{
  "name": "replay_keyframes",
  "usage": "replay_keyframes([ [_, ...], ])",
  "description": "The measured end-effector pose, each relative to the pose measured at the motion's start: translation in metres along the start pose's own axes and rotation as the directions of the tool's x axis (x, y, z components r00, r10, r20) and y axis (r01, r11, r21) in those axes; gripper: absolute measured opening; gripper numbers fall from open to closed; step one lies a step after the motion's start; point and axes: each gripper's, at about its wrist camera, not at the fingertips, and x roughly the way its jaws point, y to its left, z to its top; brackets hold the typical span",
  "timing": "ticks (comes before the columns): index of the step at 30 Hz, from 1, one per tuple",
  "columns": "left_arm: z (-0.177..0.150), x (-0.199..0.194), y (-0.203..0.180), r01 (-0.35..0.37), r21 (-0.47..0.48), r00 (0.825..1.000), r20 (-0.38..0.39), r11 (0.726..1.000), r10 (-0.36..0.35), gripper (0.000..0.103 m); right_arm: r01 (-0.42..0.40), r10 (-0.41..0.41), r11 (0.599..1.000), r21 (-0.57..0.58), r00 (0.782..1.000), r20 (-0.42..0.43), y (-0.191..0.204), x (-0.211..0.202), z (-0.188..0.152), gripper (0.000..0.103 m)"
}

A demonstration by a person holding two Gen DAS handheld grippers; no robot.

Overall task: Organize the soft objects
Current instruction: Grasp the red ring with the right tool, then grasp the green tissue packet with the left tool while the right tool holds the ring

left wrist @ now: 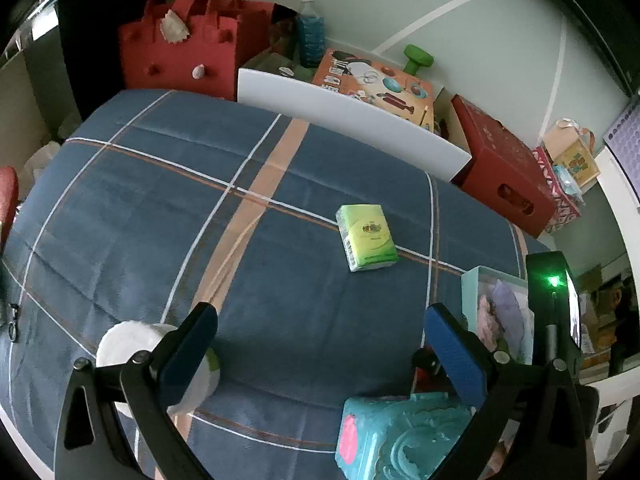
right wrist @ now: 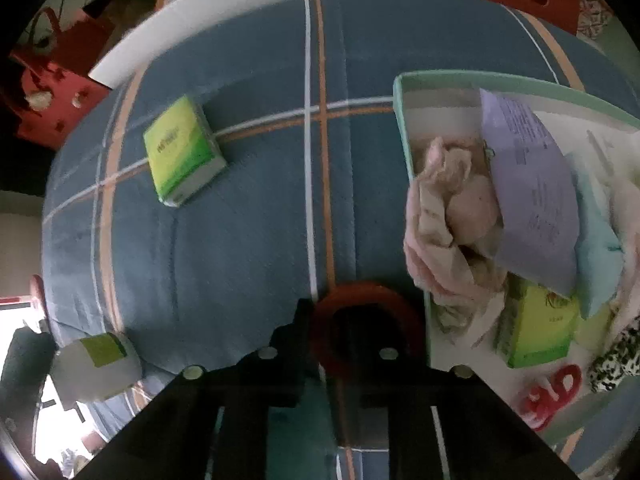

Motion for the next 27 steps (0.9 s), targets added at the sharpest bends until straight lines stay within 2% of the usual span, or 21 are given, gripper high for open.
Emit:
replay_keyframes([
  [4,0.001,0.005,0.001,0.026,-0.015,0.999,-0.018,1.000,-0.027,0.103,-0.032,0.032,0.999,-0.007,0.999,0.035,-0.002,-0.005,-0.002,0.012],
  [8,0.002,0.005,0.002,0.025,-0.015,1.000,-0.011,1.000,-0.025,0.103,-0.071,0.072,0.997,-0.016,0.992,0.105,-0.004,-0.016,-0.008,0.011],
  [14,0.005,0.004,-0.001,0.016,-0.004,1.000,0.005,1.000,-0.016,0.103,-0.121,0.124,0.992,-0.029,0.968,0.219,-0.007,-0.040,-0.016,0.010],
  [16,0.005,0.004,0.000,0.019,-0.011,1.000,0.009,1.000,-0.019,0.103,-0.134,0.139,0.990,-0.036,0.953,0.269,-0.005,-0.050,-0.018,0.010],
  [22,0.010,0.005,-0.005,0.019,-0.011,0.999,0.032,1.000,-0.018,0.103,-0.087,0.104,0.994,-0.059,0.896,0.431,-0.005,-0.080,-0.039,0.010],
  [25,0.011,0.005,-0.006,0.042,-0.041,0.998,0.051,0.998,-0.040,0.103,-0.123,0.119,0.992,-0.025,0.870,0.478,-0.019,-0.095,-0.049,0.010],
  [27,0.014,0.010,-0.009,0.055,-0.036,0.998,0.044,0.998,-0.053,0.103,-0.116,0.094,0.993,0.012,0.859,0.504,-0.027,-0.098,-0.053,0.010],
])
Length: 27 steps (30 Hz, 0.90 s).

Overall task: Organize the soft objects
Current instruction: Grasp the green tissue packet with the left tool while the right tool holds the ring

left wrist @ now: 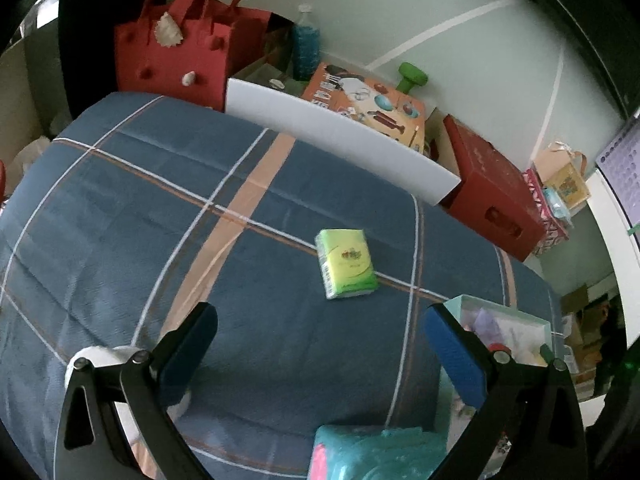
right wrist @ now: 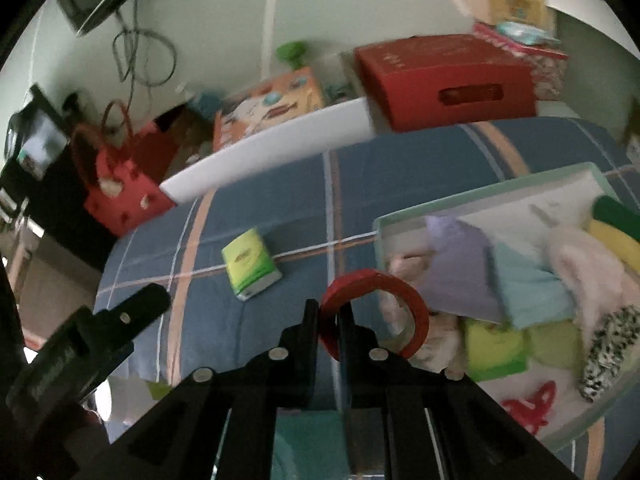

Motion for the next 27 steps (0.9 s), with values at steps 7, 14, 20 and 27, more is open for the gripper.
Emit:
replay_keyframes([
  [7,0.023,0.031,-0.009,-0.056,0.045,0.992,-0.109,0.997,0.061,0.102,0.065,-0.064,0.998,-0.026,0.997,0.050,-0.013,-0.011,0.009,0.010],
  [14,0.047,0.061,-0.040,-0.052,0.118,0.985,-0.159,0.992,0.071,0.102,0.091,-0.089,0.995,-0.033,0.993,0.073,-0.022,-0.017,0.013,0.010],
  [20,0.041,0.101,-0.064,-0.116,0.222,0.957,-0.235,0.968,0.169,0.083,0.093,-0.091,0.995,-0.028,0.994,0.064,-0.026,-0.017,0.012,0.010],
  [27,0.035,0.123,-0.051,-0.126,0.193,0.941,-0.287,0.973,0.178,0.058,0.091,-0.089,0.995,-0.034,0.994,0.058,-0.026,-0.015,0.011,0.010],
])
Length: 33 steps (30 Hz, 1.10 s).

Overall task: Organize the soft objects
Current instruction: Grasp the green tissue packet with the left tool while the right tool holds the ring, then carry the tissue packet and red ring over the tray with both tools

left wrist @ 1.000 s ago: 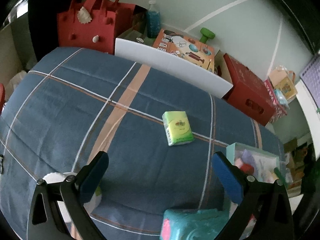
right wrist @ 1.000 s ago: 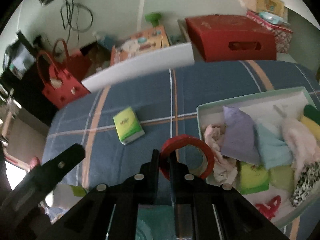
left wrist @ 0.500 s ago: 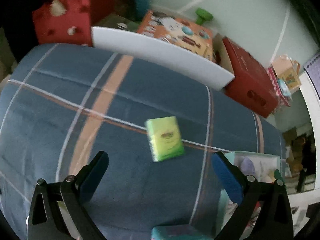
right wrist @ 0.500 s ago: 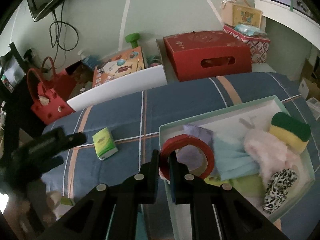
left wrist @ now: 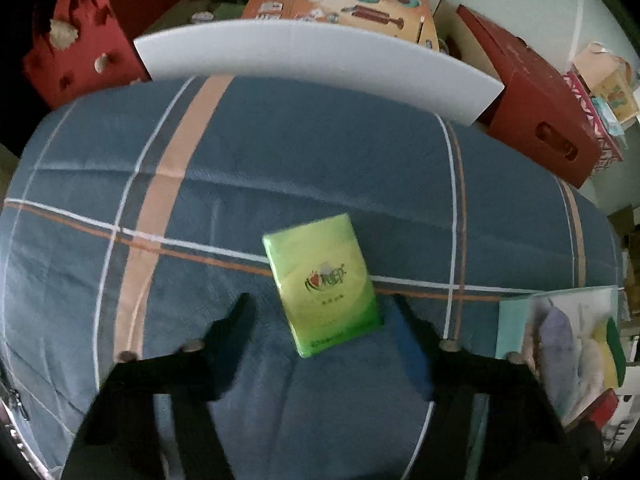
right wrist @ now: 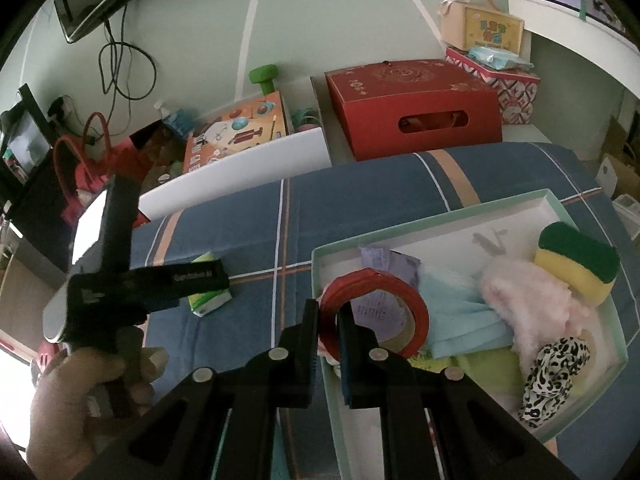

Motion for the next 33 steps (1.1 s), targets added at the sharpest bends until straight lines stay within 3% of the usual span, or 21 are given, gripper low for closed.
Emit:
replay_keyframes([
  [2,-0.002,0.003,0.000,0.028,-0.010,1.000,-0.009,1.000,-0.028,0.052,0.001,-0.001,1.000,0.000,1.000,-0.004,0.000,0.001,0.000,0.010],
  [7,-0.005,-0.010,-0.001,0.044,0.007,0.999,0.011,0.999,-0.044,0.051,0.009,-0.009,1.000,-0.004,1.000,-0.014,-0.001,0.002,-0.002,0.010],
  [11,-0.017,-0.040,0.003,0.088,0.000,0.993,0.079,0.996,-0.088,0.050,0.027,-0.027,1.000,-0.015,1.000,-0.009,0.001,-0.002,-0.003,0.010],
  [14,-0.038,-0.072,0.000,0.120,0.005,0.978,0.173,0.993,-0.119,0.044,0.026,-0.026,0.999,-0.022,1.000,-0.001,0.001,-0.007,-0.005,0.010],
  [17,-0.057,-0.091,0.002,0.171,-0.002,0.959,0.227,0.985,-0.166,0.025,0.030,-0.030,0.999,-0.030,1.000,0.006,0.001,-0.013,-0.008,0.010],
  [19,-0.059,-0.093,0.000,0.194,-0.008,0.955,0.230,0.981,-0.187,0.025,0.021,-0.021,0.999,-0.031,1.000,0.006,0.000,-0.017,-0.011,0.010],
  [24,-0.053,-0.081,-0.003,0.144,0.012,0.970,0.197,0.989,-0.144,0.025,0.014,-0.014,1.000,-0.023,1.000,-0.012,-0.005,-0.015,-0.015,0.010],
  [26,-0.052,-0.074,-0.006,0.145,0.041,0.975,0.165,0.989,-0.150,0.030,0.013,-0.014,1.000,-0.014,1.000,-0.011,-0.008,-0.015,-0.015,0.010],
  [31,-0.049,-0.053,-0.010,0.075,0.092,0.994,0.073,0.993,-0.082,0.051,0.015,-0.015,1.000,0.014,1.000,-0.025,-0.018,-0.011,-0.013,0.010],
  [33,-0.050,-0.045,-0.012,0.067,0.104,0.997,0.024,0.992,-0.070,0.063,0.017,-0.016,1.000,0.024,0.999,-0.028,-0.021,-0.011,-0.013,0.010],
])
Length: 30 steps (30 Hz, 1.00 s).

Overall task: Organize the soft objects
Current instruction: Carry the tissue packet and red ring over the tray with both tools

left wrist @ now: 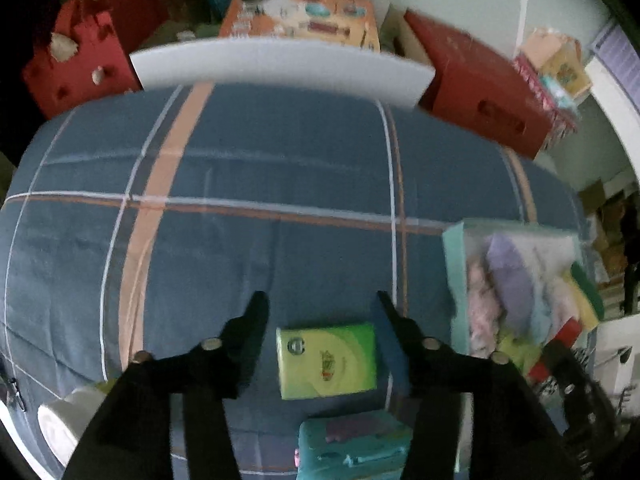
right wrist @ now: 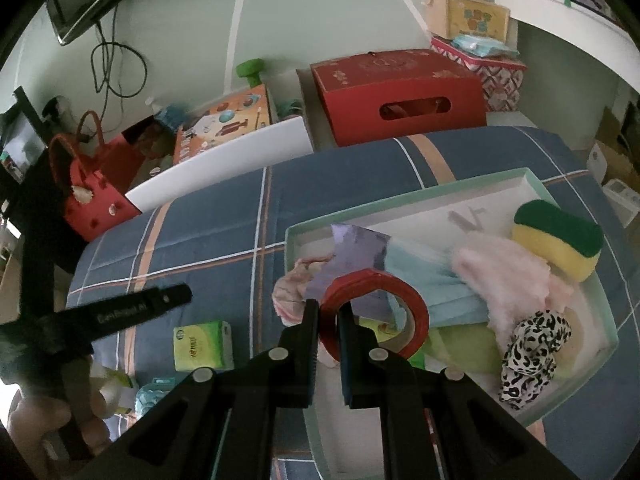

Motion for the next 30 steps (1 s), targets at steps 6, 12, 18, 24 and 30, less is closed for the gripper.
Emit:
replay_keyframes([
  [6,-0.004,0.006,-0.013,0.020,0.054,0.995,-0.098,0.998,-0.015,0.088,-0.010,0.010,1.000,0.020,1.000,0.009,-0.007,-0.004,0.002,0.010],
  [12,-0.004,0.010,-0.022,-0.046,0.118,0.988,-0.142,0.992,0.062,0.091,-0.030,0.030,0.999,0.038,0.999,0.013,-0.012,-0.006,0.002,0.010],
  [18,-0.006,0.032,-0.026,-0.061,0.135,0.974,-0.209,0.989,0.089,0.091,-0.032,0.033,0.998,0.047,0.999,-0.006,-0.017,-0.003,0.001,0.010],
  [24,-0.005,0.040,-0.031,-0.083,0.146,0.972,-0.205,0.986,0.112,0.088,-0.037,0.038,0.998,0.055,0.999,-0.009,-0.021,-0.002,0.002,0.010],
  [30,-0.009,0.033,-0.024,-0.075,0.122,0.979,-0.182,0.990,0.096,0.066,-0.043,0.043,0.997,0.059,0.999,0.005,-0.024,-0.007,0.003,0.010],
])
